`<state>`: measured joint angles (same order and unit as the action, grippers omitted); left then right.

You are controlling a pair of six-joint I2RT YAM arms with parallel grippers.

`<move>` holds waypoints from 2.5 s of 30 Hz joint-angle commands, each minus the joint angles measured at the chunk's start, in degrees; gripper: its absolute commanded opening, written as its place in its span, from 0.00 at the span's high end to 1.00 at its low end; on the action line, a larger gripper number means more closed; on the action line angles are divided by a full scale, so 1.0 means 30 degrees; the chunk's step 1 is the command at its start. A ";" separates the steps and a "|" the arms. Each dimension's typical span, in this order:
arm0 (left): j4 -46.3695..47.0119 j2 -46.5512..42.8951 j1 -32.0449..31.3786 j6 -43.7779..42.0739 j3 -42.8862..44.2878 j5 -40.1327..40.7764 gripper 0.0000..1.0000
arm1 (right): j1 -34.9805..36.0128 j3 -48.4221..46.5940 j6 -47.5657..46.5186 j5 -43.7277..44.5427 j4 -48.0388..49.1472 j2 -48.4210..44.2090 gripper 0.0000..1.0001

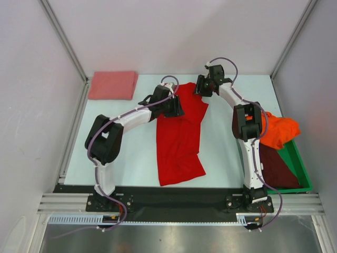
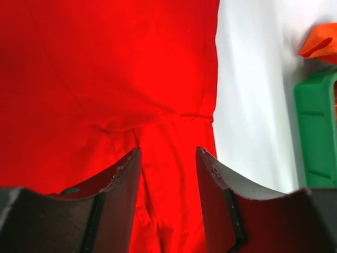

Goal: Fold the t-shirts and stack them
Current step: Fold the tshirt

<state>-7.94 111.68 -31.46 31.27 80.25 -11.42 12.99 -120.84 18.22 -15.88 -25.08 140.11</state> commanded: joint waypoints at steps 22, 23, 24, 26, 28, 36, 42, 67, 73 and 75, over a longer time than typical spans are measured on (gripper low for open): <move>-0.1394 0.2472 -0.2432 -0.4182 0.2841 0.5887 0.46 | 0.0326 -0.2172 -0.1708 -0.1503 0.0245 0.2046 0.63; -0.1337 0.2413 -0.2432 -0.4066 0.2667 0.5887 0.46 | 0.0385 -0.2172 -0.1707 -0.1533 0.0216 0.1987 0.64; -0.1307 0.2268 -0.2432 -0.4007 0.2578 0.5858 0.46 | 0.0472 -0.2143 -0.1707 -0.1504 0.0216 0.1900 0.65; -0.1248 0.1858 -0.2432 -0.3831 0.2199 0.5770 0.46 | 0.0561 -0.2056 -0.1678 -0.1504 0.0362 0.1695 0.68; -0.0957 0.1506 -0.2432 -0.3772 0.1905 0.5624 0.46 | 0.0649 -0.2055 -0.1416 -0.1533 0.0537 0.1606 0.73; -0.1014 0.0421 -0.2403 -0.3567 0.1464 0.5272 0.46 | 0.0649 -0.2698 -0.0360 -0.2032 0.1271 0.1664 0.90; -0.0926 0.0157 -0.2403 -0.3420 0.0995 0.5155 0.46 | 0.0562 -0.1882 -0.0593 -0.0654 0.1357 0.0671 0.95; -0.0633 -0.0693 -0.2169 -0.3010 0.0146 0.4833 0.46 | 0.0883 -0.3254 -0.2526 -0.1270 0.0805 0.1429 0.65; -0.0516 -0.1130 -0.2139 -0.2688 -0.0059 0.4715 0.46 | 0.1088 -0.3695 -0.2996 -0.1416 0.0421 0.2307 0.63; -0.0399 -0.1395 -0.2110 -0.2659 -0.0235 0.4715 0.46 | 0.1234 -0.3959 -0.3055 -0.1212 0.0362 0.2513 0.63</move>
<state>-11.27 112.40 -38.26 22.24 80.05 3.68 15.64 -129.47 11.14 -20.67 -23.49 146.47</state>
